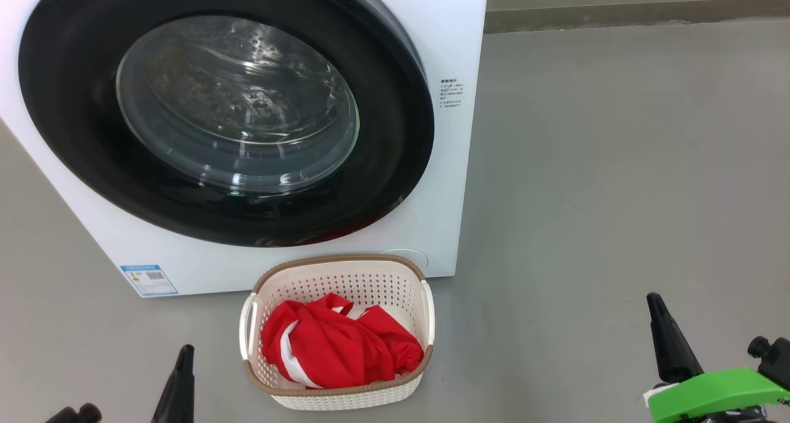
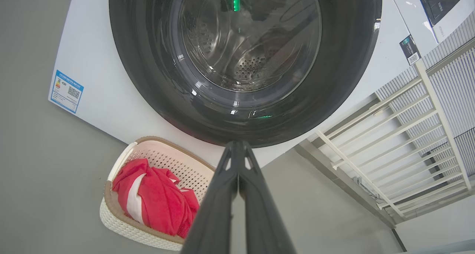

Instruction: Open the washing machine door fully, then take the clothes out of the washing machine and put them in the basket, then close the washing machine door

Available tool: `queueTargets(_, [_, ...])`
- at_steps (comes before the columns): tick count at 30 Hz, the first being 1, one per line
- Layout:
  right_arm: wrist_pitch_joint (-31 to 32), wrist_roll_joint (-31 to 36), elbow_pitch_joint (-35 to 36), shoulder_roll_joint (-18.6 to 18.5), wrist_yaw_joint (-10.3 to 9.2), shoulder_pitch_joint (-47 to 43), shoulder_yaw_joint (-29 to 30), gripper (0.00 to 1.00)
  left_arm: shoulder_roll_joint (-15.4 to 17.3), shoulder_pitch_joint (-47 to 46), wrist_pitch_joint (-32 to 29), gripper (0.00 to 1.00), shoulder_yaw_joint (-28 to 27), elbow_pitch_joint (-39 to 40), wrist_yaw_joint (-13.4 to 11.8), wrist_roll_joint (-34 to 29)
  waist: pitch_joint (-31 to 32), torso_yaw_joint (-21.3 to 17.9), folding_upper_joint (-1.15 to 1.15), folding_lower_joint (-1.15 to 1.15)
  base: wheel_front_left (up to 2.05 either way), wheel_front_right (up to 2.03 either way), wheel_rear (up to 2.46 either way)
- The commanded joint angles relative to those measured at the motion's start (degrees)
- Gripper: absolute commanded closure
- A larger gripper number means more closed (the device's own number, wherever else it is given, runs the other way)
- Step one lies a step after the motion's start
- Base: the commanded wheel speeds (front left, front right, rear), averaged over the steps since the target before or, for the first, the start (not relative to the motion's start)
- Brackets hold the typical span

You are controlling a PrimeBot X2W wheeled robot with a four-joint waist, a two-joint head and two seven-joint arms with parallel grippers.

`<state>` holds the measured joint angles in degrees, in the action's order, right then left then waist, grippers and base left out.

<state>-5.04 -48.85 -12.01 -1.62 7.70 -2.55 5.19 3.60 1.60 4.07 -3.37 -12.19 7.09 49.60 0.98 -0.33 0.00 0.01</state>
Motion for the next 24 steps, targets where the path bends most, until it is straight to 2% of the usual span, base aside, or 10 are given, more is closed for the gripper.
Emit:
queueTargets(1, [0.39, -2.36, 1.17, -1.07, -0.10, 3.17, -0.24, 1.00, 0.39, -2.86, -0.44, 1.00, -1.34, 0.96, 0.20, 2.39, -0.04, 0.01, 0.00, -0.01, 0.00, 0.00, 0.00])
queueTargets(24, [4.10, -17.28, 0.05, -1.39, -0.14, 5.13, -0.02, 1.00, -0.01, -4.62, -4.06, 1.00, -2.00, -0.05, 0.27, 16.74, -0.44, 0.12, 0.00, -0.01, 0.00, 0.00, 0.00])
